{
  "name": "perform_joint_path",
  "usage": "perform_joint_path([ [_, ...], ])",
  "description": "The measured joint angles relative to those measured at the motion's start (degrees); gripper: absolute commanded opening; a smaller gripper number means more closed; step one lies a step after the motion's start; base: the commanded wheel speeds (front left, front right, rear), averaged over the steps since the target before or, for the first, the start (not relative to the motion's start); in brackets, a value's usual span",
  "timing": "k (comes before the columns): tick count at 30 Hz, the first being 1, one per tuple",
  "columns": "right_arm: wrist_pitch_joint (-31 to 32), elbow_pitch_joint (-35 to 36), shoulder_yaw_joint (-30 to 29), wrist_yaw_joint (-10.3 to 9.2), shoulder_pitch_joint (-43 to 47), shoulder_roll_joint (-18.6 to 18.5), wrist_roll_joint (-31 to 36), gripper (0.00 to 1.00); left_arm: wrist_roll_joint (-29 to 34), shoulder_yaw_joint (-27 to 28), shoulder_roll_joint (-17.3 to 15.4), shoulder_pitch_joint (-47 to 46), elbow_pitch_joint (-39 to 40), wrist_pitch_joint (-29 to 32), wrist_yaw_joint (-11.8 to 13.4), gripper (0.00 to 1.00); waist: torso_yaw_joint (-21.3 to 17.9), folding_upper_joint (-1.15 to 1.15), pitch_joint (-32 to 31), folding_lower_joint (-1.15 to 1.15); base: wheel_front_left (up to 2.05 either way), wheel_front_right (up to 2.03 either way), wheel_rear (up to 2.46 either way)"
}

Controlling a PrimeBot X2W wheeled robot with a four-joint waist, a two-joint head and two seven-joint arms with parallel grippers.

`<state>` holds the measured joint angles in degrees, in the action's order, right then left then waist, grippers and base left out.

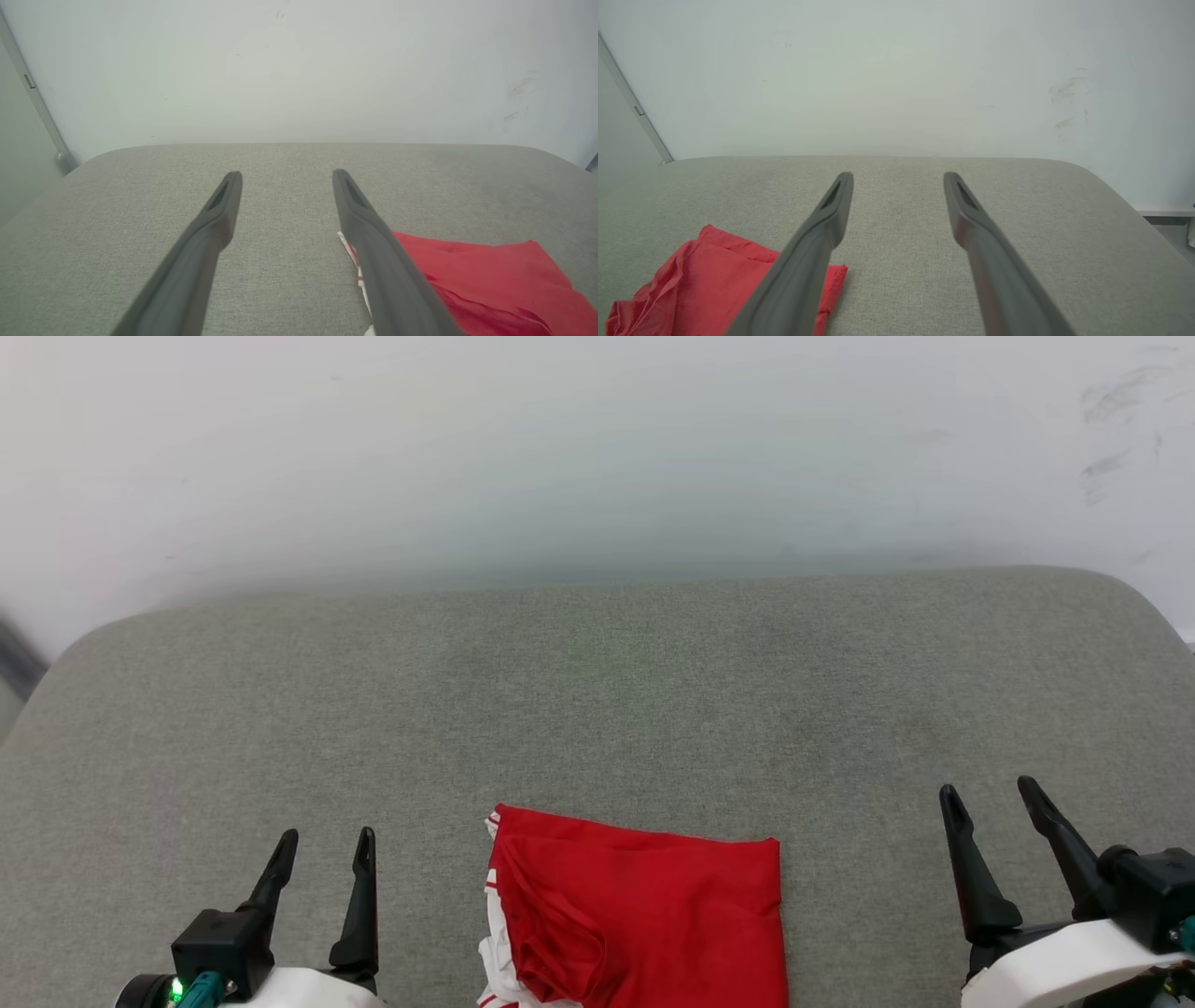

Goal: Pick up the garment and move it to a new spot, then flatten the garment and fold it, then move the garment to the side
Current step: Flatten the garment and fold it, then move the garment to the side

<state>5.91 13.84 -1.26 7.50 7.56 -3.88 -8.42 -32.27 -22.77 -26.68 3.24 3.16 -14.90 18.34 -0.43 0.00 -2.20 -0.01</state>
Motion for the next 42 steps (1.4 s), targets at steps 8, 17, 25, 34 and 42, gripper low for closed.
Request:
perform_joint_path([
  [8, 4.3, -0.1, -2.6, -0.01, 1.3, 0.7, -3.2, 1.00, 1.2, 1.5, 0.7, -0.8, 0.1, 0.0, -0.5, 1.00, 0.4, 0.00, 0.7, 0.00, 0.00, 0.00, 0.00],
  [17, 18.8, -7.6, -6.2, -0.01, 1.5, -1.8, -13.2, 1.00, 3.2, 4.0, 2.6, -1.8, 1.9, 0.0, -1.7, 1.00, 3.0, 0.00, 3.3, 0.00, 0.00, 0.00, 0.00],
  [25, 26.5, -13.6, 1.2, -0.01, -1.0, -3.9, -22.9, 1.00, 4.7, 5.2, 4.8, -4.9, 1.8, -0.1, -4.6, 1.00, 6.8, 0.00, 8.1, 0.01, 0.00, 0.00, 0.00],
  [34, 27.5, -20.8, 6.1, 0.07, -7.1, -3.7, -28.6, 1.00, 6.4, 6.3, 7.6, -8.1, 0.1, -0.1, -8.3, 1.00, 10.1, 0.00, 13.7, 0.01, 0.00, 0.00, 0.00],
  [42, 27.1, -22.4, 9.7, 0.03, -10.0, -4.8, -31.1, 0.00, 8.5, 8.0, 9.9, -8.6, -2.1, -0.1, -10.6, 1.00, 11.0, 0.00, 14.6, 0.01, 0.00, 0.00, 0.00],
])
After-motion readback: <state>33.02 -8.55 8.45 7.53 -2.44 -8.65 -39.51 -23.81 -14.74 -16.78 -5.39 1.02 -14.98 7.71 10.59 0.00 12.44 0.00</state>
